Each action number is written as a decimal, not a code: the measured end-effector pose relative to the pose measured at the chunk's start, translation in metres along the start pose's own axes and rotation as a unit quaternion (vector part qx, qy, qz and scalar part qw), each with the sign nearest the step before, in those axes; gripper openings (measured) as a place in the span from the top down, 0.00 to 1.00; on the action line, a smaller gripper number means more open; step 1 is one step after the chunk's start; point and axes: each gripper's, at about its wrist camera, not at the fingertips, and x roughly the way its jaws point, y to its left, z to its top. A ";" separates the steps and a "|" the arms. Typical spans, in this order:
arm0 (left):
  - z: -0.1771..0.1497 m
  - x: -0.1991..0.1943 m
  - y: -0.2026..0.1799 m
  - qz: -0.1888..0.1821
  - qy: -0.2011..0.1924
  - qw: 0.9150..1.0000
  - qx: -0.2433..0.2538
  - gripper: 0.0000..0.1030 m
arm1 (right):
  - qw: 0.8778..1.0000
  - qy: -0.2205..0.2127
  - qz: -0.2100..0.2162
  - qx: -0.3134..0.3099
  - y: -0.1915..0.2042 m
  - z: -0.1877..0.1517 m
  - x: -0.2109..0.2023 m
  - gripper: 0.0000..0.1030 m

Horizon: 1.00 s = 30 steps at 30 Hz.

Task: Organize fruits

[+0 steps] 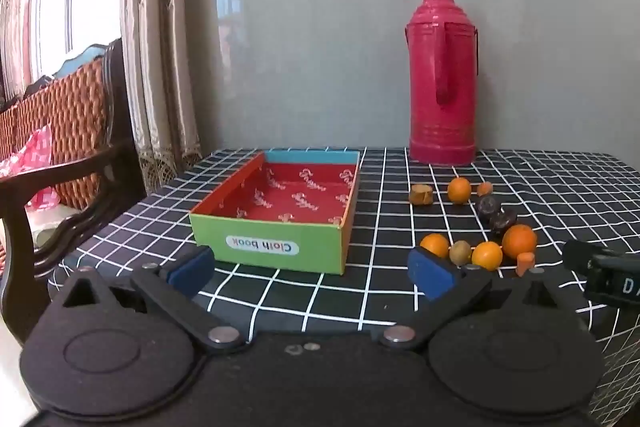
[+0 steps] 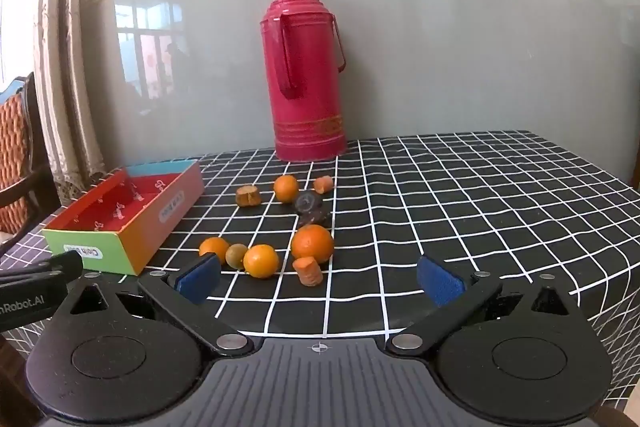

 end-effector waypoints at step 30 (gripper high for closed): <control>-0.003 0.000 0.003 0.009 -0.003 1.000 0.001 0.06 | 1.000 0.004 -0.001 -0.008 0.002 -0.001 0.002 0.00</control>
